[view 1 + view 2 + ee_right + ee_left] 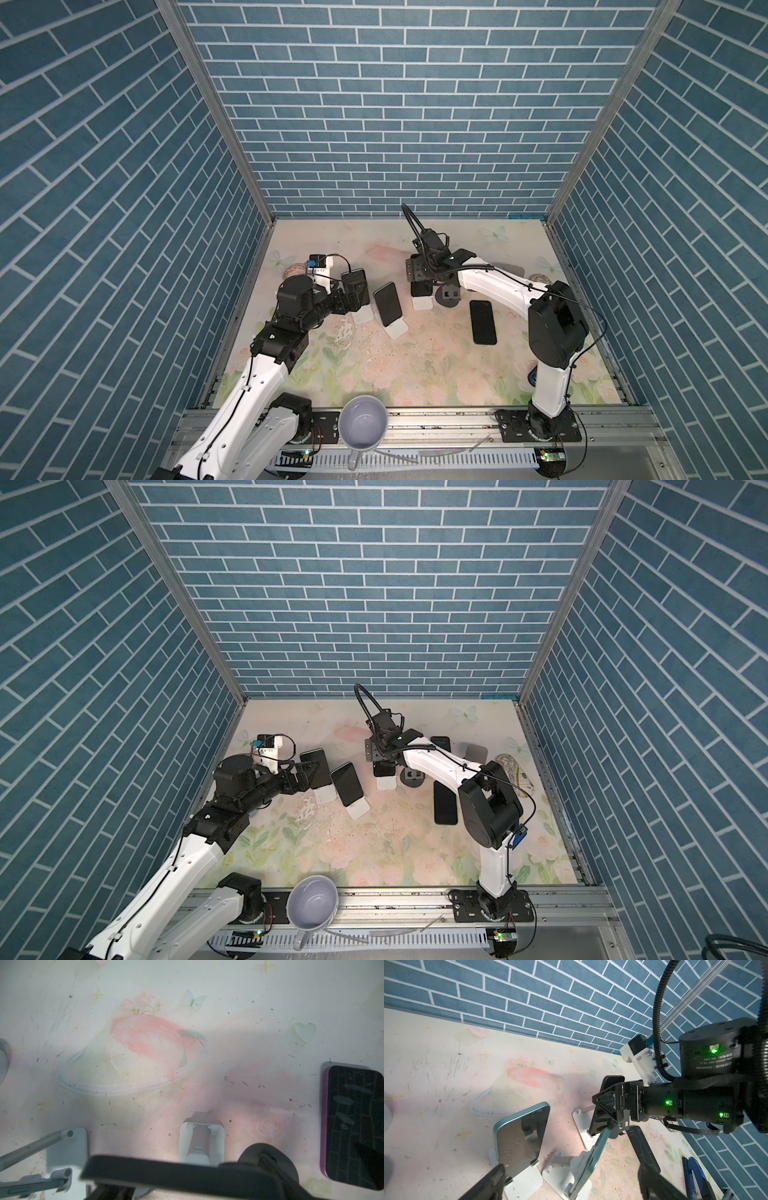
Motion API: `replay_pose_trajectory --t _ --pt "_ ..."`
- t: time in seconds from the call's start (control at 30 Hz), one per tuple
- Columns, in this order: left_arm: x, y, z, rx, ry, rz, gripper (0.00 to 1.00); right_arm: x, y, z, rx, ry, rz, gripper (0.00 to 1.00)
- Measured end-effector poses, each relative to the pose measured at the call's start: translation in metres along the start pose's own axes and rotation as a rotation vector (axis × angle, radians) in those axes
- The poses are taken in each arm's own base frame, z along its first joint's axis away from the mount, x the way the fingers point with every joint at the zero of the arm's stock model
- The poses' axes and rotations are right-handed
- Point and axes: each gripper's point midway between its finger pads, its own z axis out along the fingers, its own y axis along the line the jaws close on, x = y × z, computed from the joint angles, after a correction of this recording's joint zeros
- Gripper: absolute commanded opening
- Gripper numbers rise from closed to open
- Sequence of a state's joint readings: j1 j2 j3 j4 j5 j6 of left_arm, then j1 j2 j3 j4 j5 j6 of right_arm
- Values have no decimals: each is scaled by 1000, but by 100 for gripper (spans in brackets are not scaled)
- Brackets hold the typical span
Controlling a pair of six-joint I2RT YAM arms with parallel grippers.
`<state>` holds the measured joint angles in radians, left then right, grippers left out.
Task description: Remove the phone from the phone stand
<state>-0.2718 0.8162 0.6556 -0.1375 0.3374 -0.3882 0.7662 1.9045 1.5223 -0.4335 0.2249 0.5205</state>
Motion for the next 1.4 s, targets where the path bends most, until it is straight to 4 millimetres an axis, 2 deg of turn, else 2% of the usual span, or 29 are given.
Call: replay_pose_trajectory --t 0.2,0.37,0.77,0.9,1.17,1.27,1.4 --pt "0 0 0 0 0 0 100 -3 4 1 -3 -6 13 59" --pt "0 0 0 0 -1 0 100 -2 5 1 -3 -5 14 49" --pt "-1 -1 -1 1 -3 1 100 -5 12 -6 -49 -4 -18 45" --pt "-1 -1 -1 2 -4 1 100 -14 18 -23 -92 -28 -37 45" --pt "0 -1 -2 1 -3 0 100 -36 24 -75 -165 -104 -67 45" --pt "0 -1 -2 1 -3 0 100 -30 20 -88 -179 -100 -79 44" --pt "0 -1 -2 1 -3 0 100 -5 11 -93 -180 -45 -91 44"
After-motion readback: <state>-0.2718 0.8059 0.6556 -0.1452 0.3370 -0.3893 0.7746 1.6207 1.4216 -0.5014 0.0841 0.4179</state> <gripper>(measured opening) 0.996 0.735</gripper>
